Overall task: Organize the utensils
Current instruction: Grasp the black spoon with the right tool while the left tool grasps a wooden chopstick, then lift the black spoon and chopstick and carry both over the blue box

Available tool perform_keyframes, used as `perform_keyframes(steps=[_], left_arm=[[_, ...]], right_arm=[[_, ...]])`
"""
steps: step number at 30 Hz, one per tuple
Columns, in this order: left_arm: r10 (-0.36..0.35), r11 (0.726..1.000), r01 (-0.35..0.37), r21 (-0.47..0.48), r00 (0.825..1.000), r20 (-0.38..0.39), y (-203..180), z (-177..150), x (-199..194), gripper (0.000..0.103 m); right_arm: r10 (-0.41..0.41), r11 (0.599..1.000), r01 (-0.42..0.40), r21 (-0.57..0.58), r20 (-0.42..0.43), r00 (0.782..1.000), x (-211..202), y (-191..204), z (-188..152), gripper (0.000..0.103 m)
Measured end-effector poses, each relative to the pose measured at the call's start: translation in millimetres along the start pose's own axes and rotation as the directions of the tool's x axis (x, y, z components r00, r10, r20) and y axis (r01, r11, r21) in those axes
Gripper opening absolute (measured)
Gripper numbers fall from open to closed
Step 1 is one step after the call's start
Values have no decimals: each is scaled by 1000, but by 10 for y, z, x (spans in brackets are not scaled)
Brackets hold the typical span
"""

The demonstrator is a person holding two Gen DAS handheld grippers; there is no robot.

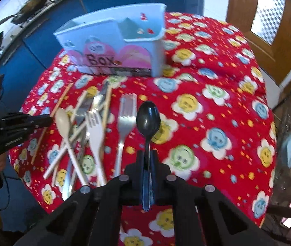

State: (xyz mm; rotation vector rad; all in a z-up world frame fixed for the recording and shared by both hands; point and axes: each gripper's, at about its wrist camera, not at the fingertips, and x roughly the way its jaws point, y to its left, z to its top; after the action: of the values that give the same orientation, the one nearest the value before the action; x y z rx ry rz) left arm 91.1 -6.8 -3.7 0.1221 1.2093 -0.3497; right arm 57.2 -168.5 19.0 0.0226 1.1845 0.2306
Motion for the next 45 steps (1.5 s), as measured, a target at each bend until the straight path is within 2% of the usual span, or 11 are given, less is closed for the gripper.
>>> perform_keyframes(steps=[5,9,12,18,24,30,34,36,40,42,45], left_arm=[[40,998,-36,45,996,-78,-94,133,67,8],[110,984,-92,153,988,-111,-243,194,107,9],[129,978,-102,182,982,-140,-297,211,130,9],[86,989,-58,136,974,-208,-218,328,175,8],[22,997,-8,81,983,-180,-80,357,154,4],[-60,998,60,-1,996,-68,121,192,24,4],[-67,998,66,18,995,78,135,-3,-250,4],[-90,996,89,17,983,159,155,-27,-396,4],[-111,993,116,2,944,310,212,61,-651,4],[-95,995,100,7,921,378,116,178,-751,4],[-78,996,88,2,876,476,88,355,-922,4]], right_arm=[[0,1000,2,20,-67,998,82,-75,35,8],[0,1000,3,19,-117,993,172,-111,92,8],[-2,1000,2,0,-159,987,216,-103,165,9],[-22,998,6,-66,-243,970,329,-13,345,15],[-38,995,10,-98,-281,959,399,59,441,16],[-51,995,34,-91,-192,980,348,88,355,8],[-27,999,20,-48,-147,989,246,72,206,7],[-10,999,6,-38,-106,994,149,99,158,7],[20,1000,-19,-19,16,1000,-127,173,140,7],[17,1000,-15,-22,102,995,-293,225,134,7],[20,1000,-17,-16,220,975,-476,178,242,7]])
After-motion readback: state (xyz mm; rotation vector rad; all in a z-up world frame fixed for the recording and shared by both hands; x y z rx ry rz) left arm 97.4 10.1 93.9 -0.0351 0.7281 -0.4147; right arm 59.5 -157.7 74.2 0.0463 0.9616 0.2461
